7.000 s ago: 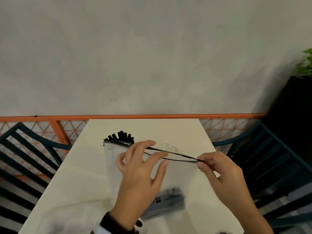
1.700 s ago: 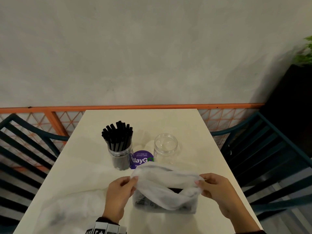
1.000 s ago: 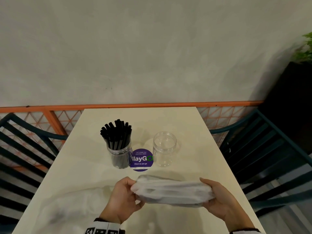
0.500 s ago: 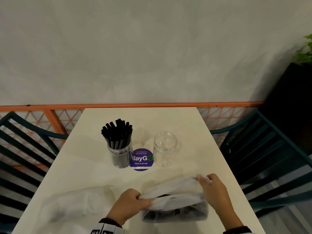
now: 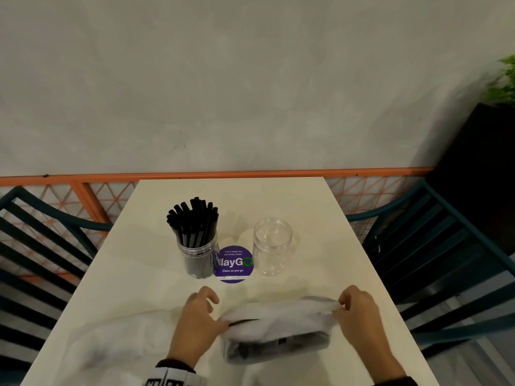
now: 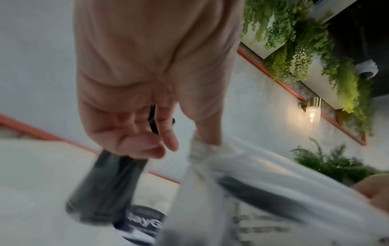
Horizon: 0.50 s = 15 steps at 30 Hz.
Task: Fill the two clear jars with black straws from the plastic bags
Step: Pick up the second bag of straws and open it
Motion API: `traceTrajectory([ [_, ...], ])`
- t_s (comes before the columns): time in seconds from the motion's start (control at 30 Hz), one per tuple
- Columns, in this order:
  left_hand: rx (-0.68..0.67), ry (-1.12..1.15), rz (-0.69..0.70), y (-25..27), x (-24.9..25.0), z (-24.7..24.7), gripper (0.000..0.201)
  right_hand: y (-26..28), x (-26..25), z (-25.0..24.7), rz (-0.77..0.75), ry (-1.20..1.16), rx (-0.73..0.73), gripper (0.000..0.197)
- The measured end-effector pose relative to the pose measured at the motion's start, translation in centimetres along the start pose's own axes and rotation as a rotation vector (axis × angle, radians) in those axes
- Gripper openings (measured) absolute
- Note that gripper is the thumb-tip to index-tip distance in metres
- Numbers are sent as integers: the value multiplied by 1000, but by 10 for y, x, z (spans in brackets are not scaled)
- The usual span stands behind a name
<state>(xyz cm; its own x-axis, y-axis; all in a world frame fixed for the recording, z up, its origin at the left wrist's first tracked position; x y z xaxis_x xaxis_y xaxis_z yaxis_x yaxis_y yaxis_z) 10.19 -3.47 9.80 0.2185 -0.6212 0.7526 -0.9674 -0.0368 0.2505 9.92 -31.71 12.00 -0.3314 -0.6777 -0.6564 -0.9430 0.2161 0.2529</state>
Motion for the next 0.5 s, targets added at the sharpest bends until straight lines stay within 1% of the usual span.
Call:
traceTrajectory([
  [0.1,40,-26,-11,-2,-6,-11,30,-2,6,-6,26,-25,-26,26],
  [0.17,65,13,-47,-2,-9,-10,24,-2,7,-1,16,-53,-98,22],
  [0.23,71,98,-69,-1,-11,-6,21,0,5,7,28,-149,-225,12],
  [0.3,1,248,-90,-2,-14,0,20,2,4,13,72,-372,-353,6],
  [0.37,-108,411,-145,-3,-14,9,18,5,3,17,103,-566,-453,13],
  [0.43,-210,563,-243,-2,-15,17,21,6,3,22,129,-603,-508,15],
  [0.5,-300,699,-342,1,-14,20,24,5,8,24,164,-610,-508,15],
])
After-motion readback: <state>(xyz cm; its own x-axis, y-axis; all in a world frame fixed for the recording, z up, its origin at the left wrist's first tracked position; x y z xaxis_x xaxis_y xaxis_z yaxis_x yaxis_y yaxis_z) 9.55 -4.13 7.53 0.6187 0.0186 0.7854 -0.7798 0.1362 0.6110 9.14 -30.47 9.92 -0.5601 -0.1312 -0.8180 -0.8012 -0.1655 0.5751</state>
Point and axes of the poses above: each hand's wrist, its own y-axis away from the middle knuckle, its own z-axis out of the palm, x = y × z, the point moved 4 cm from there along -y, towards the middle knuckle, and after that the axes turned 8 degrees about -x, right-handed, at the moved point
